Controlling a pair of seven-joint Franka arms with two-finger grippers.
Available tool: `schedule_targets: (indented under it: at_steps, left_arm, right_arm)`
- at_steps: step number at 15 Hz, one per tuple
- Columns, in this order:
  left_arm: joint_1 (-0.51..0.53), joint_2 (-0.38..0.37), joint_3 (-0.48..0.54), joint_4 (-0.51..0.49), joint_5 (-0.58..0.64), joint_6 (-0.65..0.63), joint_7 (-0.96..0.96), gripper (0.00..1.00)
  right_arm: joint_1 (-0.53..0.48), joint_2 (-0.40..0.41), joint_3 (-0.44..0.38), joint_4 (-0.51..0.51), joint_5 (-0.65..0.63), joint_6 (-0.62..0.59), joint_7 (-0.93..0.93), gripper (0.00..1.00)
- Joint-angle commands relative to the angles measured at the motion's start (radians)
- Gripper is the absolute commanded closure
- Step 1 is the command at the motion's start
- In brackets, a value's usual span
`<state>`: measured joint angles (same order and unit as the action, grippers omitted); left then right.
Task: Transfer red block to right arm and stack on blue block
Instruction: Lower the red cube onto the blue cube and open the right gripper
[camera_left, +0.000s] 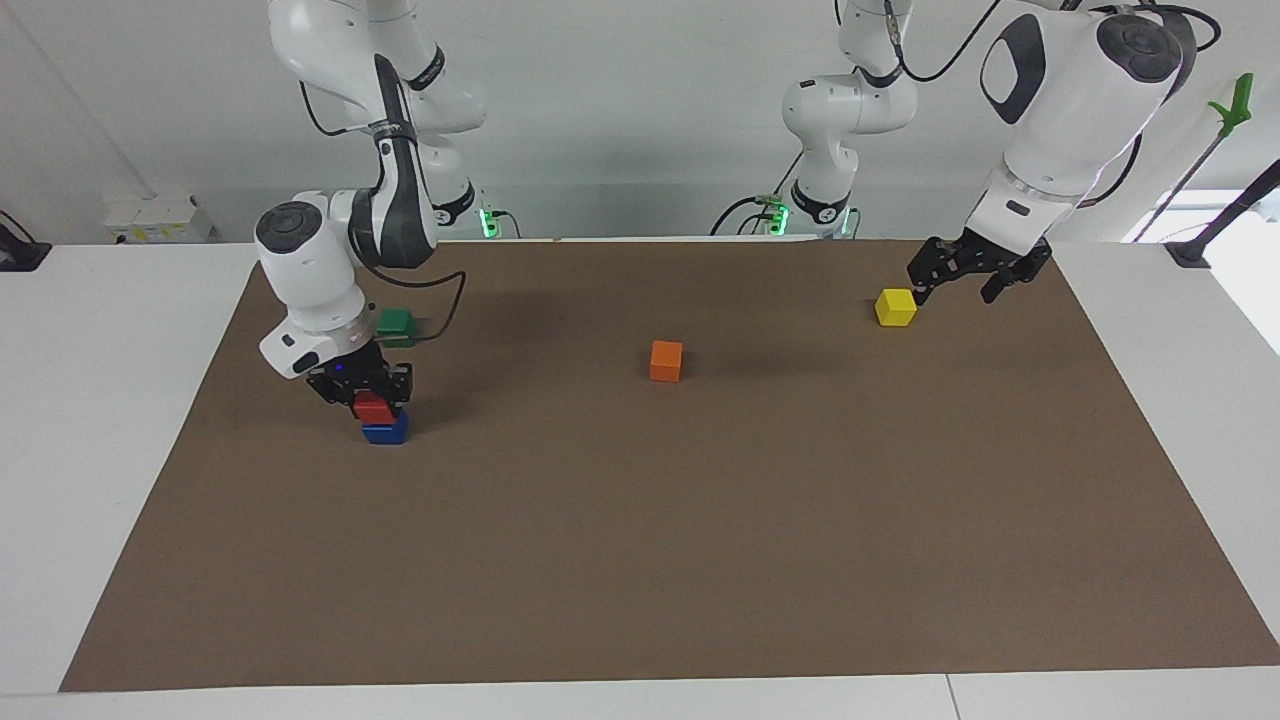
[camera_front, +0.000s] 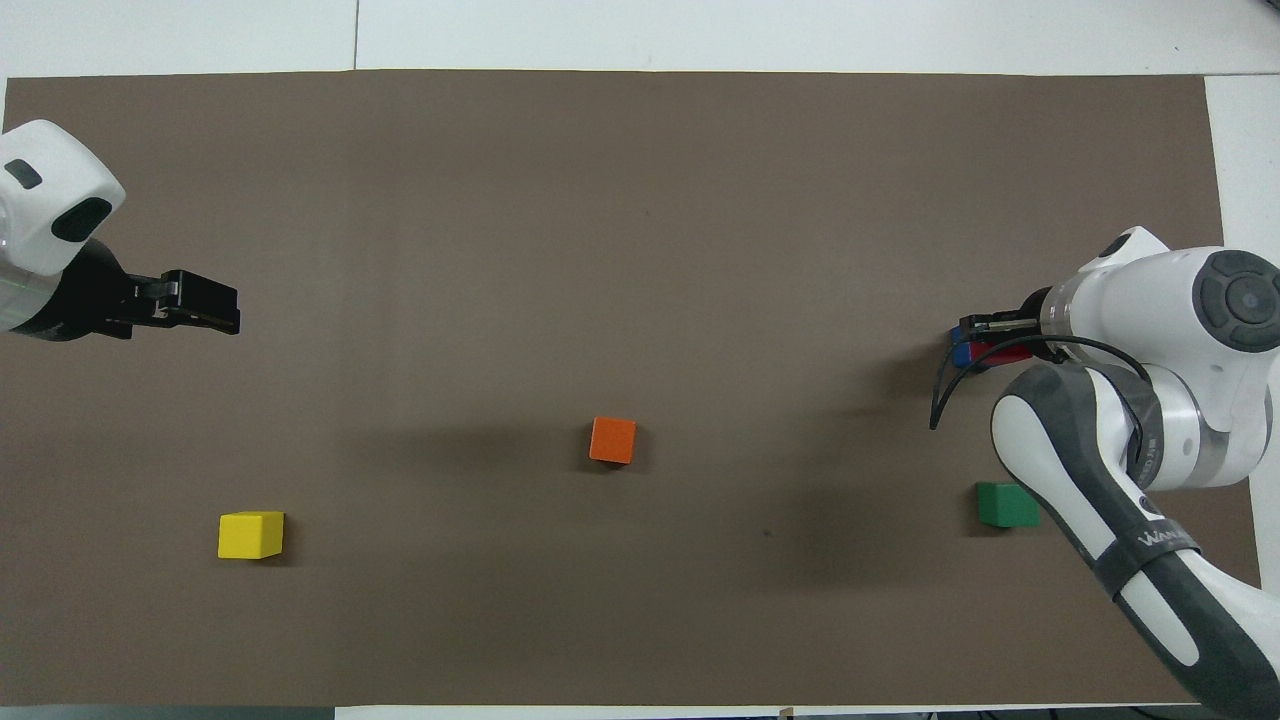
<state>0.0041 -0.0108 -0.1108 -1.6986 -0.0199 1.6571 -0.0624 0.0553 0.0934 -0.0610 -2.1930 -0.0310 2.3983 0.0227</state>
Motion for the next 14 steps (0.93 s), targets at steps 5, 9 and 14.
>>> schedule_targets:
  at_steps: [5,9,14]
  left_arm:
    - [-0.015,0.002,0.01,0.005,-0.009,0.023,0.013,0.0]
    - [-0.015,0.002,0.01,0.005,-0.008,0.023,0.012,0.0]
    - [-0.015,0.0,0.008,0.005,-0.008,0.018,0.012,0.0]
  right_arm:
    - [-0.009,-0.018,0.009,-0.071,-0.032,0.107,0.06,1.0]
    - [-0.011,-0.018,0.007,-0.071,-0.03,0.108,0.066,0.32]
    - [-0.014,-0.018,0.007,-0.063,-0.03,0.096,0.062,0.0]
